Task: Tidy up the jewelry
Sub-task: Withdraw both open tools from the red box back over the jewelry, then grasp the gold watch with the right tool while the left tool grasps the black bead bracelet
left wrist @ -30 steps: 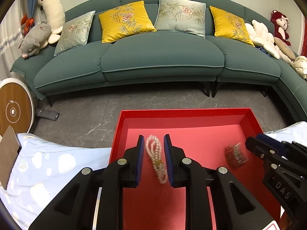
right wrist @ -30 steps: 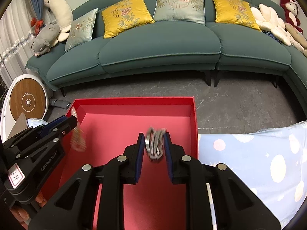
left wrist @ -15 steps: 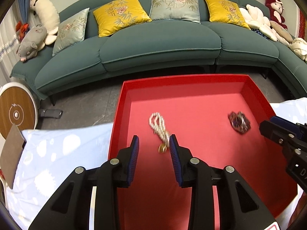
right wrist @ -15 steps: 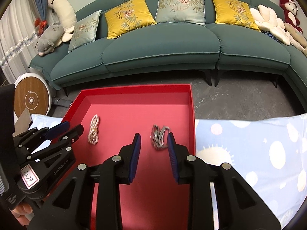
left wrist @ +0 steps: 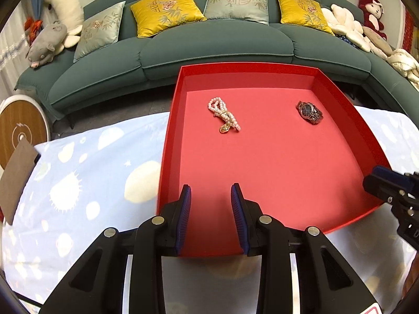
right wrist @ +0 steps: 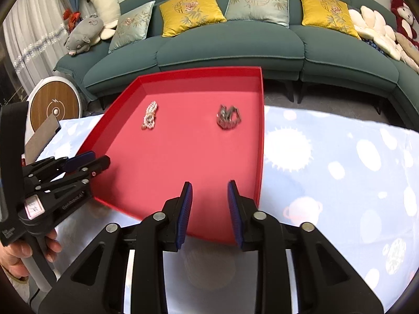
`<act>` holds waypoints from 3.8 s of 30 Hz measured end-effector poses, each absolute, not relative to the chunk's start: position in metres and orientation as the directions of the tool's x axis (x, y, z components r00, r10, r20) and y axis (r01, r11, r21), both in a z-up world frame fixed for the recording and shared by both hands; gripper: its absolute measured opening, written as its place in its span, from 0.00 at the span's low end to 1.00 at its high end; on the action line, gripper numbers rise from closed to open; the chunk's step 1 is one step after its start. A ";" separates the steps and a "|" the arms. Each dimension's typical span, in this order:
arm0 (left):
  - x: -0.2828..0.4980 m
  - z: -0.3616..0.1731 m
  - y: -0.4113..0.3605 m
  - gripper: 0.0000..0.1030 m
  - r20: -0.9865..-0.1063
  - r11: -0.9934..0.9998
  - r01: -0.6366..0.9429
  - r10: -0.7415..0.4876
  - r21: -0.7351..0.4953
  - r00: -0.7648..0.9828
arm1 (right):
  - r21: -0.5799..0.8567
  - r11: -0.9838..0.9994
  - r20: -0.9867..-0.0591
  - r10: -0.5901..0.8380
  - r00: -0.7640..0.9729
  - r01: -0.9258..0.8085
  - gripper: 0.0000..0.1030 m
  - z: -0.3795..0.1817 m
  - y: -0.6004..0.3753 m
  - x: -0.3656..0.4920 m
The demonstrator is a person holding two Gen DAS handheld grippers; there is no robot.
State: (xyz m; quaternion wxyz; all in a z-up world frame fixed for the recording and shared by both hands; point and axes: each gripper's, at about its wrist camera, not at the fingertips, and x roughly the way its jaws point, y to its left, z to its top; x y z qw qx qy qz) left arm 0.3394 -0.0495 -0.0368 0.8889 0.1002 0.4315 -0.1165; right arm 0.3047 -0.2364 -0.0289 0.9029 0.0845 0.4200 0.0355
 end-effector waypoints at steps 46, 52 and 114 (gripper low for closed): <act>0.136 -0.023 0.015 0.57 -0.805 0.965 0.261 -0.184 -0.037 0.564 | 0.077 0.991 -0.771 0.126 0.625 -0.105 0.49 -0.041 -0.203 0.091; 0.134 -0.026 0.009 0.60 -0.804 0.955 0.294 -0.211 -0.047 0.557 | 0.136 0.985 -0.781 0.173 0.600 -0.108 0.50 -0.054 -0.209 0.101; 0.130 -0.044 -0.010 0.68 -0.824 0.943 0.320 -0.253 -0.092 0.507 | 0.177 0.982 -0.795 0.185 0.577 -0.071 0.24 -0.045 -0.217 0.080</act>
